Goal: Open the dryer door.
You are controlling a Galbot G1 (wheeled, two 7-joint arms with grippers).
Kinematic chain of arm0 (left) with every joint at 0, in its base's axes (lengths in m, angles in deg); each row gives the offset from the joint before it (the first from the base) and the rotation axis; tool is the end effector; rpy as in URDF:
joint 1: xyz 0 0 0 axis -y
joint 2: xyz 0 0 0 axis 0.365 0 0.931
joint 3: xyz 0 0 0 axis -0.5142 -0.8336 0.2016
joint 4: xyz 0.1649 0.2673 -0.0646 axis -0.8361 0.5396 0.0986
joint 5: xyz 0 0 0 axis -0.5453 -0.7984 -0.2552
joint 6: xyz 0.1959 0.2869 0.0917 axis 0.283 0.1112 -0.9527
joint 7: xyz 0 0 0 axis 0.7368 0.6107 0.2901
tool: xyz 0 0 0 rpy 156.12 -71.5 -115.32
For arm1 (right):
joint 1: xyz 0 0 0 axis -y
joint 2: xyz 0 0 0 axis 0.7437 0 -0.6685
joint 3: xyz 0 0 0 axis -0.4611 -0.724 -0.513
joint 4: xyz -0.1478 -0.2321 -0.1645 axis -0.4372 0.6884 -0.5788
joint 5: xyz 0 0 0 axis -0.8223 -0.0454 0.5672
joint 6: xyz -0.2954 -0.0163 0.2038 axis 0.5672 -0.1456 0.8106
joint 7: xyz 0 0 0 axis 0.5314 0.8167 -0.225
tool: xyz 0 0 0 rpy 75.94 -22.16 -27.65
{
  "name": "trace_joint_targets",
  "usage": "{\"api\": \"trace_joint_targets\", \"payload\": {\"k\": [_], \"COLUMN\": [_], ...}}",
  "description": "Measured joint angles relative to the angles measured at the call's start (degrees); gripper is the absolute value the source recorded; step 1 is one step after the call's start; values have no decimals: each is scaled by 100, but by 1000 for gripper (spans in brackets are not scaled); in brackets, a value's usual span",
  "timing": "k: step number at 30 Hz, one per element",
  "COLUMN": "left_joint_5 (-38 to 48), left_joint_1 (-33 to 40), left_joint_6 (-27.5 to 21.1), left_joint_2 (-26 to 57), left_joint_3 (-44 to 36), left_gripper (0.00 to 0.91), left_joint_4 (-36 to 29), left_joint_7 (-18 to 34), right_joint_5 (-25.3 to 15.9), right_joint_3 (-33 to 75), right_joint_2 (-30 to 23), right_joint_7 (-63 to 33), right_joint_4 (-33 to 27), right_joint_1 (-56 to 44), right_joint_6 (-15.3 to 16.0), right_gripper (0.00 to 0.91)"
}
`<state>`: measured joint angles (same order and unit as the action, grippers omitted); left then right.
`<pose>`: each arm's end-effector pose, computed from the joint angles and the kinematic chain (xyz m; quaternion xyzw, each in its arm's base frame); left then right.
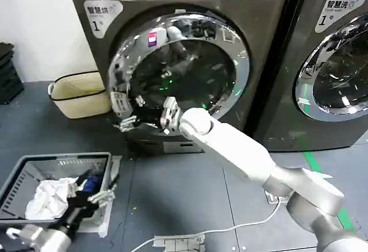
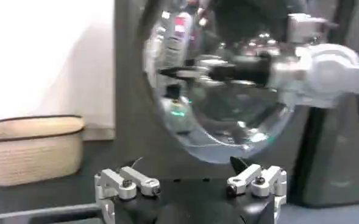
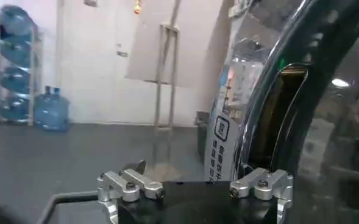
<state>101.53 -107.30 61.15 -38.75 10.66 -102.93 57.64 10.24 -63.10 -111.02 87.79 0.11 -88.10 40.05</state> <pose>0.1650 0.1312 -0.2025 -0.1192 -0.9907 0.0099 0.0655 0.4635 0.1443 -0.1536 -0.6365 0.7687 -0.0540 0.0331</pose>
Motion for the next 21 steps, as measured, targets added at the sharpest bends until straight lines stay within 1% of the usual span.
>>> {"api": "trace_joint_targets", "payload": {"k": [4, 7, 14, 21], "left_joint_5": [296, 437, 692, 716], "left_joint_1": [275, 490, 861, 1160], "left_joint_6": [10, 136, 226, 331], "left_joint_2": [129, 265, 605, 1043], "left_joint_3": [330, 517, 658, 507], "left_gripper": [907, 907, 907, 907], "left_joint_4": [205, 362, 764, 1188], "left_joint_7": [-323, -528, -662, -817], "right_joint_5": [44, 106, 193, 247], "right_joint_3": [27, 52, 171, 309], "right_joint_2": [251, 414, 756, 1106], "right_joint_7": [221, 393, 851, 1462], "right_joint_4": [307, 478, 766, 964], "right_joint_1": [-90, -155, -308, -459], "right_joint_6": [1, -19, -88, -183], "right_gripper": [907, 907, 907, 907]}}
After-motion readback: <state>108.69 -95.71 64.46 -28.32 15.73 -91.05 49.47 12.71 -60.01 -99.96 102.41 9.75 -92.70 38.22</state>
